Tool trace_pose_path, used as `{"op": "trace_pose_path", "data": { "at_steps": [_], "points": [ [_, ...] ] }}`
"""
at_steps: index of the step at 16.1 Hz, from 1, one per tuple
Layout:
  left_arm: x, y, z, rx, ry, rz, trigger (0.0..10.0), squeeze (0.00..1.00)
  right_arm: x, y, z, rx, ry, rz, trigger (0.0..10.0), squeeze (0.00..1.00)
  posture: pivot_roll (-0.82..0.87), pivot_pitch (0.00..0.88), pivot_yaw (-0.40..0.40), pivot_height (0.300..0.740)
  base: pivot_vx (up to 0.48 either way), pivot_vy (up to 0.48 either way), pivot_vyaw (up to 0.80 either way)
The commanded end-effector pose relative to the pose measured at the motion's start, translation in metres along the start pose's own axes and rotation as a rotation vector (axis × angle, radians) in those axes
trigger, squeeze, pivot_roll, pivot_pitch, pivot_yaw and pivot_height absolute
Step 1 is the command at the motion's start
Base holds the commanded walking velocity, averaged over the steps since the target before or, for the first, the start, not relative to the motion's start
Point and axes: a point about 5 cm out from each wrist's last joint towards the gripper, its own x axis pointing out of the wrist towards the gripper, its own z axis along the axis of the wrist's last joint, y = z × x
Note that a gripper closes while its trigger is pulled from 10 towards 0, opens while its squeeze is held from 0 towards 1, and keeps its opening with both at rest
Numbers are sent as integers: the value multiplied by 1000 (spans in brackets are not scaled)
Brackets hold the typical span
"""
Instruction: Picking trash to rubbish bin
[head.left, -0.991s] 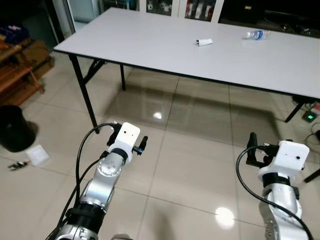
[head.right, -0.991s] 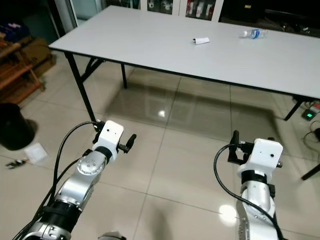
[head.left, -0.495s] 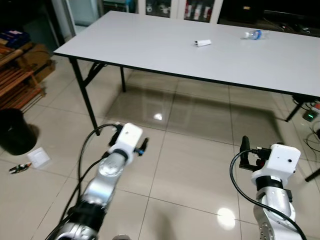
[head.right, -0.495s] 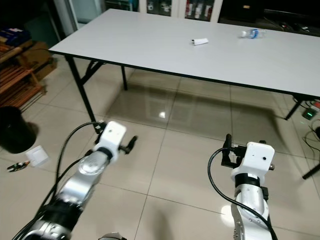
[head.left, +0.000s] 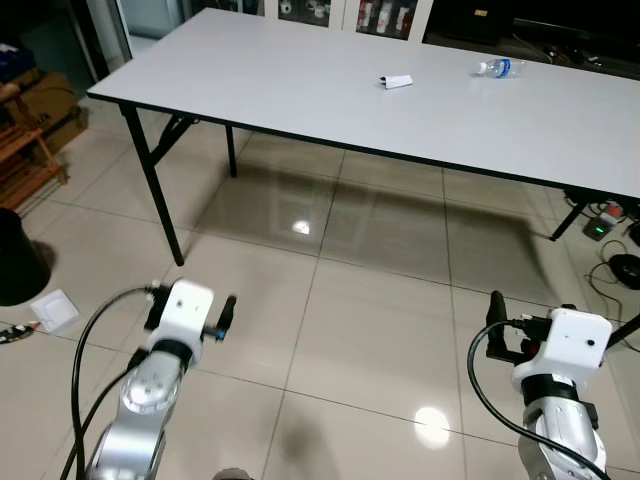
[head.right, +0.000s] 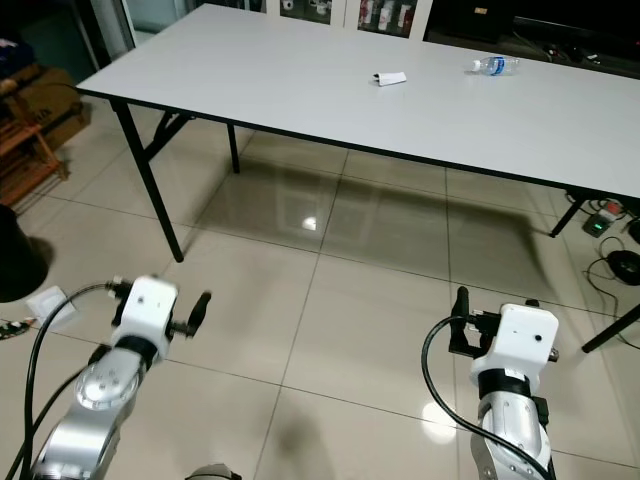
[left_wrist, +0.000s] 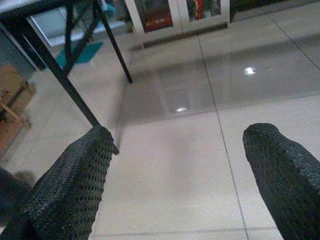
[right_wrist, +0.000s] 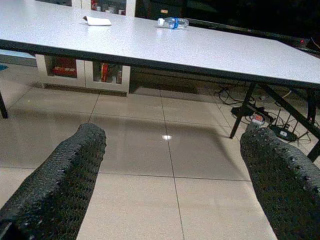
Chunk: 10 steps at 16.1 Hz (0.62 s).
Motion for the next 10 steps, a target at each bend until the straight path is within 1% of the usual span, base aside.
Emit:
{"op": "trace_pose_path", "data": {
  "at_steps": [1,3,4,7,10],
  "points": [
    [2,-6,8,8,-40,-11,10000,0,4,0,5,-6,-12,13,10000,0,269,78,-98,740,0,0,0],
    [3,-9,12,18,-61,-26,10000,0,7,3,9,-10,-22,24,10000,0,270,80,-97,740,0,0,0],
    [3,-9,14,25,-67,-33,10000,0,7,4,12,3,-39,27,10000,0,267,85,-93,740,0,0,0],
    [4,-12,17,56,-82,-64,10000,0,2,3,10,17,-28,10,10000,0,255,89,-75,740,0,0,0],
    [10,-14,20,66,-90,-74,10000,0,-1,3,7,29,-13,-5,10000,0,238,92,-62,740,0,0,-800]
  ]
}}
